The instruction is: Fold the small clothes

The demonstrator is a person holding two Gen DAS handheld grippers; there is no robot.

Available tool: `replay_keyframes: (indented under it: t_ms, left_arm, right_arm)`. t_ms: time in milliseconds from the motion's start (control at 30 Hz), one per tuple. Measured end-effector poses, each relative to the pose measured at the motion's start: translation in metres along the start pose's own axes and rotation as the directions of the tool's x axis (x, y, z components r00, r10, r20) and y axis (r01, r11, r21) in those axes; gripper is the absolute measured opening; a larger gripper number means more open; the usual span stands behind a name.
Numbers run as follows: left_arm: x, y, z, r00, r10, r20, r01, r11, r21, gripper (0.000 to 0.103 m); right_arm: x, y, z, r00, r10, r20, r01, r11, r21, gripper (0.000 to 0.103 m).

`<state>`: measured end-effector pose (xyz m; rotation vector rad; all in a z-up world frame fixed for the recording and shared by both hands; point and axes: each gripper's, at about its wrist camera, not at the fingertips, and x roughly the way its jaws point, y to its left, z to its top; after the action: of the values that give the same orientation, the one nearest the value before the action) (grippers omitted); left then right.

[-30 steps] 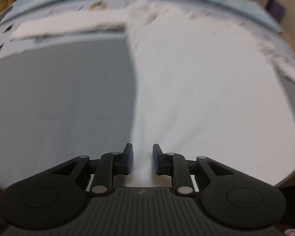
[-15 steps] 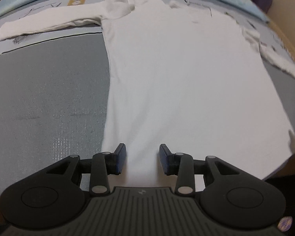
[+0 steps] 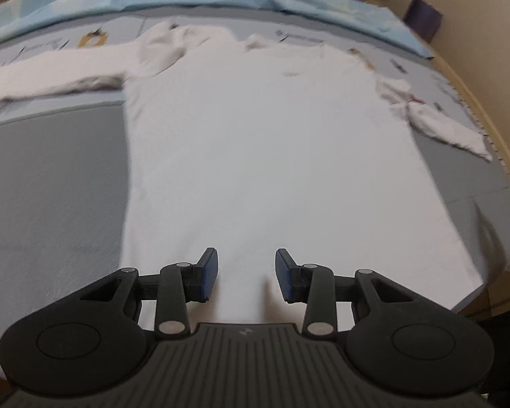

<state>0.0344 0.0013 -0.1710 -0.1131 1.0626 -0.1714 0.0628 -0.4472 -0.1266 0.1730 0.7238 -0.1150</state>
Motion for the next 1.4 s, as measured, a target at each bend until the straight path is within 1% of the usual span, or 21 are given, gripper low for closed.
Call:
replay_keyframes:
  t_ms: [167, 300, 367, 433, 500, 567, 667, 700, 733, 833, 900, 967, 1033, 1100, 1133, 1200, 1233, 1267, 1300, 1333, 1400]
  left_arm:
    - [-0.003, -0.014, 0.014, 0.999, -0.042, 0.032, 0.042, 0.999, 0.003, 0.041]
    - [0.003, -0.022, 0.022, 0.998, -0.054, 0.023, 0.054, 0.998, 0.017, 0.041]
    - [0.006, -0.025, 0.026, 0.999, -0.05, 0.021, 0.05, 0.998, 0.032, 0.041]
    - [0.01, -0.025, 0.029, 0.999, -0.044, 0.018, 0.043, 0.998, 0.044, 0.041]
    - [0.014, -0.023, 0.032, 0.999, -0.035, 0.007, 0.034, 0.999, 0.041, 0.041]
    - [0.019, -0.019, 0.033, 0.999, -0.031, -0.012, 0.031, 0.999, 0.023, 0.041]
    - [0.023, -0.013, 0.037, 1.0, -0.014, -0.026, 0.014, 1.0, 0.008, 0.041]
    - [0.024, -0.012, 0.038, 1.0, -0.007, -0.024, 0.007, 1.0, 0.009, 0.041]
    - [0.026, -0.01, 0.04, 1.0, 0.002, -0.023, -0.002, 1.0, 0.012, 0.041]
    - [0.033, -0.007, 0.042, 0.999, 0.027, -0.041, -0.027, 1.0, 0.012, 0.041]
    - [0.036, -0.006, 0.043, 0.999, 0.029, -0.046, -0.029, 1.0, 0.013, 0.041]
    - [0.038, -0.006, 0.045, 0.998, 0.029, -0.054, -0.028, 0.999, 0.02, 0.041]
    - [0.038, -0.008, 0.046, 0.999, 0.017, -0.052, -0.015, 1.0, 0.027, 0.041]
    - [0.037, -0.009, 0.046, 0.999, 0.016, -0.043, -0.014, 0.999, 0.04, 0.041]
    - [0.037, -0.008, 0.046, 0.999, 0.017, -0.043, -0.015, 0.999, 0.04, 0.041]
    - [0.036, -0.004, 0.045, 0.999, 0.01, -0.048, -0.008, 1.0, 0.027, 0.041]
    - [0.036, -0.003, 0.044, 0.999, 0.004, -0.052, -0.003, 1.0, 0.026, 0.041]
    - [0.035, -0.003, 0.043, 0.999, 0.003, -0.054, -0.001, 1.0, 0.028, 0.041]
    - [0.035, -0.002, 0.041, 0.998, 0.004, -0.057, -0.003, 1.0, 0.029, 0.041]
    - [0.036, 0.0, 0.039, 0.998, 0.001, -0.065, 0.001, 1.0, 0.023, 0.041]
    - [0.041, 0.007, 0.035, 0.996, -0.005, -0.091, 0.005, 1.0, -0.003, 0.041]
  right_arm:
    - [0.046, -0.05, 0.024, 1.0, -0.018, 0.005, 0.016, 0.977, 0.212, 0.001]
    - [0.103, -0.1, 0.014, 0.998, -0.037, -0.044, 0.052, 0.896, 0.442, 0.011]
    - [0.133, -0.125, 0.011, 0.998, -0.035, -0.061, 0.063, 0.84, 0.538, 0.023]
    - [0.162, -0.147, 0.009, 0.996, -0.056, -0.069, 0.086, 0.8, 0.594, 0.047]
    - [0.19, -0.165, 0.007, 0.993, -0.1, -0.069, 0.121, 0.768, 0.629, 0.051]
    - [0.217, -0.178, 0.005, 0.991, -0.108, -0.08, 0.134, 0.753, 0.644, 0.05]
    - [0.252, -0.189, 0.009, 0.986, -0.141, -0.092, 0.168, 0.762, 0.625, 0.044]
    - [0.257, -0.189, 0.013, 0.983, -0.163, -0.078, 0.177, 0.772, 0.611, 0.017]
    - [0.267, -0.19, 0.02, 0.98, -0.185, -0.069, 0.189, 0.784, 0.592, 0.007]
    - [0.284, -0.193, 0.037, 0.977, -0.215, -0.004, 0.177, 0.791, 0.585, 0.006]
    - [0.284, -0.19, 0.051, 0.965, -0.253, 0.068, 0.178, 0.823, 0.54, 0.006]
    - [0.274, -0.19, 0.069, 0.943, -0.279, 0.18, 0.154, 0.847, 0.509, 0.006]
    - [0.262, -0.192, 0.079, 0.893, -0.342, 0.294, 0.173, 0.861, 0.477, 0.006]
    - [0.265, -0.201, 0.076, 0.874, -0.42, 0.245, 0.258, 0.827, 0.499, 0.008]
    - [0.275, -0.21, 0.069, 0.876, -0.459, 0.15, 0.323, 0.787, 0.526, 0.01]
    - [0.3, -0.232, 0.05, 0.89, -0.444, -0.1, 0.417, 0.706, 0.572, 0.014]
    - [0.302, -0.24, 0.039, 0.896, -0.423, -0.138, 0.413, 0.676, 0.611, 0.015]
    - [0.294, -0.243, 0.033, 0.898, -0.431, -0.088, 0.383, 0.668, 0.638, 0.019]
    - [0.29, -0.242, 0.035, 0.877, -0.466, -0.12, 0.435, 0.662, 0.61, 0.028]
    - [0.285, -0.239, 0.041, 0.842, -0.516, -0.155, 0.503, 0.648, 0.572, 0.029]
    - [0.264, -0.235, 0.048, 0.82, -0.559, -0.124, 0.51, 0.614, 0.603, 0.029]
